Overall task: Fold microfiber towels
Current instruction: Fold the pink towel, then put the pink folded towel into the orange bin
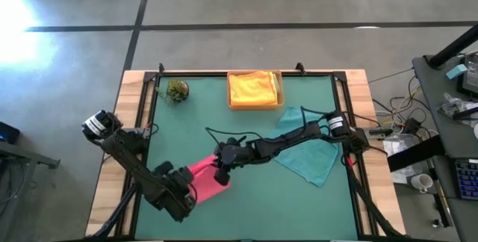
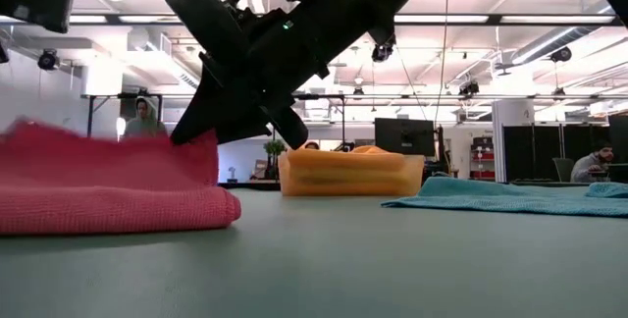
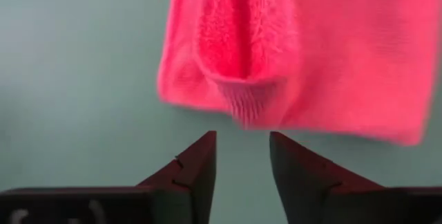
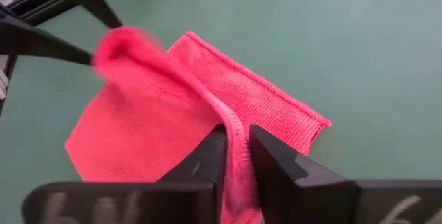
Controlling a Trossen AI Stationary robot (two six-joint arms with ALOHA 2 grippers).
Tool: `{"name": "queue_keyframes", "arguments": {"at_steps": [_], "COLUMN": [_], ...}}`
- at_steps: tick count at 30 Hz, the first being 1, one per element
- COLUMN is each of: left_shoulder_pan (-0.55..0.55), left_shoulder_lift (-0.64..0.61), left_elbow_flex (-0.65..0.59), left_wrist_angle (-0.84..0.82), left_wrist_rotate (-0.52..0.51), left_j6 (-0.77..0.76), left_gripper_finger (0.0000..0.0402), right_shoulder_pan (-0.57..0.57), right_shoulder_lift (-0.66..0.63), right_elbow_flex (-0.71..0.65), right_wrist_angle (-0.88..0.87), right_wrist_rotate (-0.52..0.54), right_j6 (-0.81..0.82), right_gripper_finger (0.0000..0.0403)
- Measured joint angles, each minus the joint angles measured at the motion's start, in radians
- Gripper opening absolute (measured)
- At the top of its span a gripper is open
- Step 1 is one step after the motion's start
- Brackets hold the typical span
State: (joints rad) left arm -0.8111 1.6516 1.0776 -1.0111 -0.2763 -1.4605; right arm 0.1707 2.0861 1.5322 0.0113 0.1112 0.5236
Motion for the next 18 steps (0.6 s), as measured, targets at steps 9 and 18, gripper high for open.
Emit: {"name": "queue_keyframes", "arguments": {"at_steps": [9,18], "left_shoulder_pan": [0.001,-0.035], "left_shoulder_lift": [-0.027,-0.035], "left_elbow_flex": [0.023,0.068], "left_wrist_angle": [-0.072,0.133], "left_wrist_rotate": [0.084,-0.022], "left_j6": [0.030,0.131], "left_gripper_finger": [0.0141,0.0141], "right_shoulder_pan": [-0.047,-0.040], "right_shoulder_lift": [-0.023,-0.082], "right_elbow_flex": [0.000,0.000], "right_wrist_angle": [-0.012,-0.148], "right_wrist_rotate": [-0.130,-0.495], "right_j6": [0.047,-0.144], "right_gripper_finger": [0.0133,0.0148]}}
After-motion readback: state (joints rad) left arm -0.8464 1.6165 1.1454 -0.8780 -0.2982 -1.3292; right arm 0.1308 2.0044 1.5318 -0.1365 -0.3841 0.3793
